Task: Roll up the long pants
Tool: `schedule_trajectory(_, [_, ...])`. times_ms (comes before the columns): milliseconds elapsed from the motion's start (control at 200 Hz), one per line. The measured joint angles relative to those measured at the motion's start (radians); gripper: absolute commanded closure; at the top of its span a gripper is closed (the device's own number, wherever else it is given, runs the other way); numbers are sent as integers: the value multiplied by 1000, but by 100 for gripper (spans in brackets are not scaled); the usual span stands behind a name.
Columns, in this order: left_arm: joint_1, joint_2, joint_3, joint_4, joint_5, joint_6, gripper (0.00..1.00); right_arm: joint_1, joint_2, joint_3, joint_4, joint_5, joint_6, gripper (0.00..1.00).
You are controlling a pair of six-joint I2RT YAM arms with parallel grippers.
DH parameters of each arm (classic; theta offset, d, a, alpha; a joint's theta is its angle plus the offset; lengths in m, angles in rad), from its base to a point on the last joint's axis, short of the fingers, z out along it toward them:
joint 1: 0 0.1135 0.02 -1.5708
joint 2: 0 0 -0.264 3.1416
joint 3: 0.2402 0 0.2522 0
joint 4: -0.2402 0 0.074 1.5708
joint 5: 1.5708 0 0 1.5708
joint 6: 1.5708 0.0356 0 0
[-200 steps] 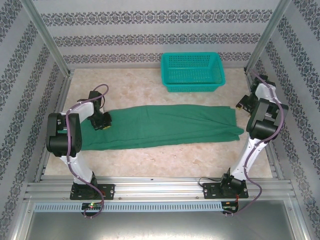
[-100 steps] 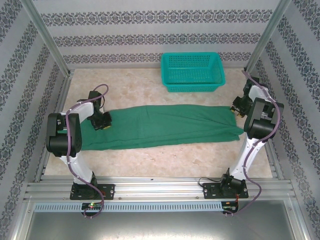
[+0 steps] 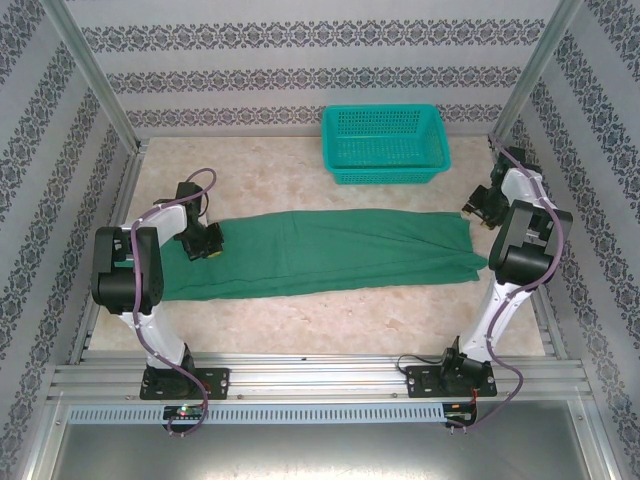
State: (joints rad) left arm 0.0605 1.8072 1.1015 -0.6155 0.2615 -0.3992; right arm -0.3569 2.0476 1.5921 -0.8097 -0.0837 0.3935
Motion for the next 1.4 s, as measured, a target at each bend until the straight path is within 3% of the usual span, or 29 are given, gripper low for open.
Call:
schedule_trajectory(465, [1,0,-1,2,7,0,97,31,-3,-56,27,-15,0,49])
schedule_trajectory(550, [1,0,-1,3,8,0,99,35,-3,-64,34,-23,0,72])
schedule_trajectory(615, [1,0,-1,3,7,0,99,41,-3,-64,39,-26,0,100])
schedule_trajectory(899, [1,0,-3,6,7,0,100,39,-21,-60,34,-10,19,100])
schedule_trajectory(1134, [1,-2,-8,20,15,0,100,23,-44,66,-5,-3,22,100])
schedule_trajectory(1149, [1,-2,-9,21,16,0,100,23,-44,72,-5,-2,22,93])
schedule_trajectory(1189, [1,-3,-10,23,18,0,100,23,-46,87,-6,-2,26,56])
schedule_trajectory(1209, [1,-3,-10,24,19,0,100,22,-46,95,-12,-1,25,49])
schedule_trajectory(1324, [1,-4,-11,25,19,0,100,21,-41,132,-43,19,23,36])
schedule_trajectory(1399, [1,-5,-11,25,19,0,100,28,-62,85,-23,46,20,35])
